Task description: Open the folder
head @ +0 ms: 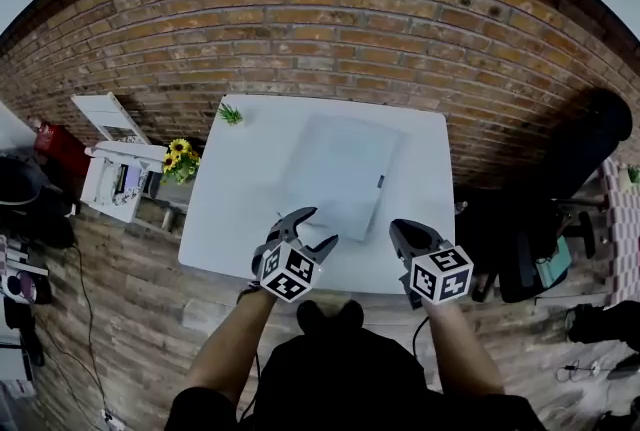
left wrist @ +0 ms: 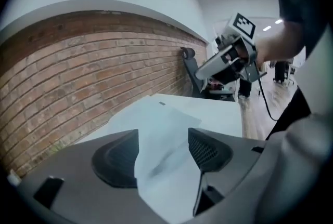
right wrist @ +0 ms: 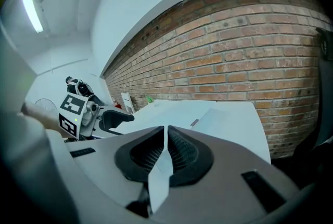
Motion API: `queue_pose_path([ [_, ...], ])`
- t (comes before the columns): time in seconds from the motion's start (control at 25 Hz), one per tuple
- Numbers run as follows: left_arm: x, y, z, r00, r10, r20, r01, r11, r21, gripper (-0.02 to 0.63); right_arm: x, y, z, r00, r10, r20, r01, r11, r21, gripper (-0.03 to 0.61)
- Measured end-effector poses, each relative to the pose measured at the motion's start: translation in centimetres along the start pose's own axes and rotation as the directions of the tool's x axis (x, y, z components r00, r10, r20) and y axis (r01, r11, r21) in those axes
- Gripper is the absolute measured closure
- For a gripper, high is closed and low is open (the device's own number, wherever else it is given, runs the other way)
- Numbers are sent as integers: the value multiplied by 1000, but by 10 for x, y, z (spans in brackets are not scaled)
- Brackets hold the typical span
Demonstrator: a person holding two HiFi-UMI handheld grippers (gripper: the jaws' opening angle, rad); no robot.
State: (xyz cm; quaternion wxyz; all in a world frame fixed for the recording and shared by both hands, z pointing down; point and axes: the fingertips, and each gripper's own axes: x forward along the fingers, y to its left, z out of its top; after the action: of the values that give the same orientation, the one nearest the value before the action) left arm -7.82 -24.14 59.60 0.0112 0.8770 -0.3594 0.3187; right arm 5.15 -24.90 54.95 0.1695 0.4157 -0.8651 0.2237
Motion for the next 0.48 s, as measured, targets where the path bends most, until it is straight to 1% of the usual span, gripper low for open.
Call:
queue_pose_path([
  [0.08,10,-4,-6,1000,-11,-29,12,999,42,311,-2,-1,-3,1000,4,-7,-4,1000,5,543],
  [0.32,32,-14,-17,995,-57,-85,62,996,61,299,-1,-4,-16,999,15,-32,-14,1000,26,543],
  [0.48,44,-24,-25,989,-85,-123,101,987,128,274,-1,-3,-21,999,20,-39,-19,999,36,543],
])
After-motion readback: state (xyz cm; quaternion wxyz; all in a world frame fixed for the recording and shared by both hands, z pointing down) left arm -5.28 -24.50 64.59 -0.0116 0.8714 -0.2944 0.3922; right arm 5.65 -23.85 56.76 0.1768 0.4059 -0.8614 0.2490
